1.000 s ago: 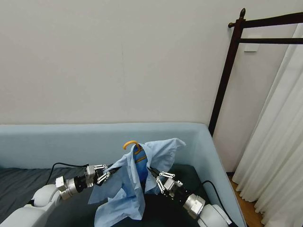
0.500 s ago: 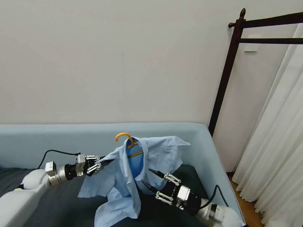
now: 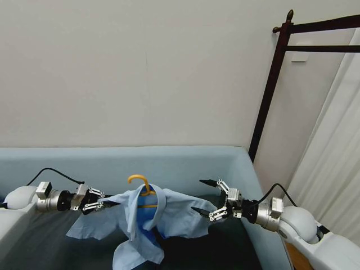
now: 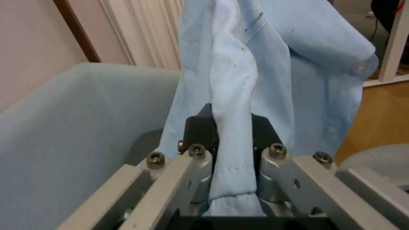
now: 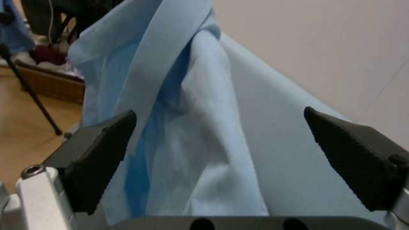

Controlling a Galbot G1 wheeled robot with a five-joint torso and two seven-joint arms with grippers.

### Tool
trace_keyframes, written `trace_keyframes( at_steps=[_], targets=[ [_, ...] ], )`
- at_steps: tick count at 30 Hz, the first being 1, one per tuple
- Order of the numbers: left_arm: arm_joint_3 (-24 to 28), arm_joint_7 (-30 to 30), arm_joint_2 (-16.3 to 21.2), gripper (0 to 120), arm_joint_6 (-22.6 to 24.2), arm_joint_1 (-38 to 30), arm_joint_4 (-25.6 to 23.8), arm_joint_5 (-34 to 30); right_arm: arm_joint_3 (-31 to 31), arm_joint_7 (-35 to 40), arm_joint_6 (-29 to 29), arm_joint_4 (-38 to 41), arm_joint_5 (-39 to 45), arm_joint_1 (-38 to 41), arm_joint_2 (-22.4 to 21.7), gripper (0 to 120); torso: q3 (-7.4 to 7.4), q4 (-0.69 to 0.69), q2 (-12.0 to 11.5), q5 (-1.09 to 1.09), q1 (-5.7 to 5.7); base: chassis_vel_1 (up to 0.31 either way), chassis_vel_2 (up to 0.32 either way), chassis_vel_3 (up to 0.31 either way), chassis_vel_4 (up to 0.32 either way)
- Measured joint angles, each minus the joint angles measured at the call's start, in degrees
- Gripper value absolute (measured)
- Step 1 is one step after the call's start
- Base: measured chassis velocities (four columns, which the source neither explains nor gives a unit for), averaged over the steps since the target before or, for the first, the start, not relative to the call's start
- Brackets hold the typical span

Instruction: Pick up the clothes from the sofa and hang them on the clothes hanger.

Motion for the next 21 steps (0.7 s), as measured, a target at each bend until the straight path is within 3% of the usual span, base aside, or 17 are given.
trace_keyframes(
  at_steps=[5,10,21],
  targets=[
    [1.07,-0.21,-2.47,7,-0.94,-0.87,1.32,1.68,-1.42,-2.05,0.54,-2.60,-1.60,0.83,1.17,100,0.00,0.00,0.00,0.00,0.00,0.000,0.000,0.000,0.000],
    [1.91,-0.33,-3.84,7,-1.34,-1.20,1.59,2.77,-1.91,-3.59,0.56,-3.79,-2.61,1.79,2.59,87,0.00,0.01,0.00,-0.01,0.00,0.000,0.000,0.000,0.000],
    [2.79,-0.51,-4.74,7,-2.20,-2.04,2.45,3.70,-1.38,-6.11,0.65,-6.16,-5.31,3.01,4.42,41,0.00,0.01,0.00,-0.01,0.00,0.000,0.000,0.000,0.000]
  ],
)
